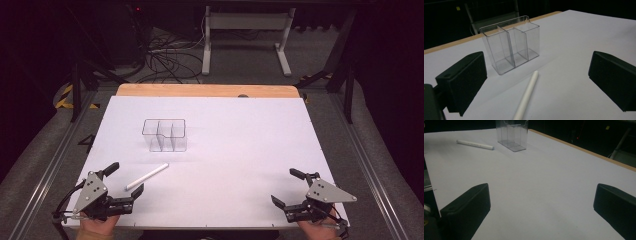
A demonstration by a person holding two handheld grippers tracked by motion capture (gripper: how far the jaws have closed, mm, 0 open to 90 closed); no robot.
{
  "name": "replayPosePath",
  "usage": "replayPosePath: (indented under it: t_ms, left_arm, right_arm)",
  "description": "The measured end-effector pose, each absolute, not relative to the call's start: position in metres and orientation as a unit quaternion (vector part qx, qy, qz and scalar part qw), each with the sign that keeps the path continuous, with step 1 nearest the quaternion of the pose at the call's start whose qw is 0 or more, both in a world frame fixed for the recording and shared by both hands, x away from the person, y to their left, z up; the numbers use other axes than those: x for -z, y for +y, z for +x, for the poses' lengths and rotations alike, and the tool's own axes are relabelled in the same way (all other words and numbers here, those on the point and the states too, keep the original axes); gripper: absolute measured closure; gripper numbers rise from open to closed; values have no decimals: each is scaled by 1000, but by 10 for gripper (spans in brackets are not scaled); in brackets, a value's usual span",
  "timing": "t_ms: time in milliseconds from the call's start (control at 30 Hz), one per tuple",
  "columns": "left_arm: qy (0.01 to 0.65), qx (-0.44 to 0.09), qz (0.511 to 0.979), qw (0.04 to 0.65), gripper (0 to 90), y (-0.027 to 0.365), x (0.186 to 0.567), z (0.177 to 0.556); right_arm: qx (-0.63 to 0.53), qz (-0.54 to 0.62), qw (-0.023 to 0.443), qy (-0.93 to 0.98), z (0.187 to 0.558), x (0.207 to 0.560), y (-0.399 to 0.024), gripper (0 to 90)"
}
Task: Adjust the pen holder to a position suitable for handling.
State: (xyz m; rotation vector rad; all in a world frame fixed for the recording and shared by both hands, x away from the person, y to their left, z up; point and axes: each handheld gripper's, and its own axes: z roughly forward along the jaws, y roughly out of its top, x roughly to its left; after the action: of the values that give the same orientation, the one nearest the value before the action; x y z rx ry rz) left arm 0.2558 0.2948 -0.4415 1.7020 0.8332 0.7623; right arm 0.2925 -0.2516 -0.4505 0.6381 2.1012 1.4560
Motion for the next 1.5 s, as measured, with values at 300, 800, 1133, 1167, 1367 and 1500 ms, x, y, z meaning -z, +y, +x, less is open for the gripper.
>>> replayPosePath:
  t_ms: [300,800,1133,1167,1367,1500]
  left_arm:
    - [344,-313,713,525,32,293,440,255]
    - [342,-303,724,516,59,287,435,254]
    - [353,-283,730,512,66,285,427,258]
    - [352,-283,732,510,66,285,425,260]
    - [349,-274,736,511,66,279,414,270]
    - [346,-272,744,502,67,274,410,279]
  right_arm:
    - [-539,240,246,769,293,451,-254,24]
    - [-541,242,238,769,294,452,-255,42]
    - [-541,241,235,771,294,452,-253,45]
    - [-542,240,235,771,294,452,-252,45]
    - [-540,237,232,774,294,453,-251,45]
    - [-540,239,232,773,293,453,-251,45]
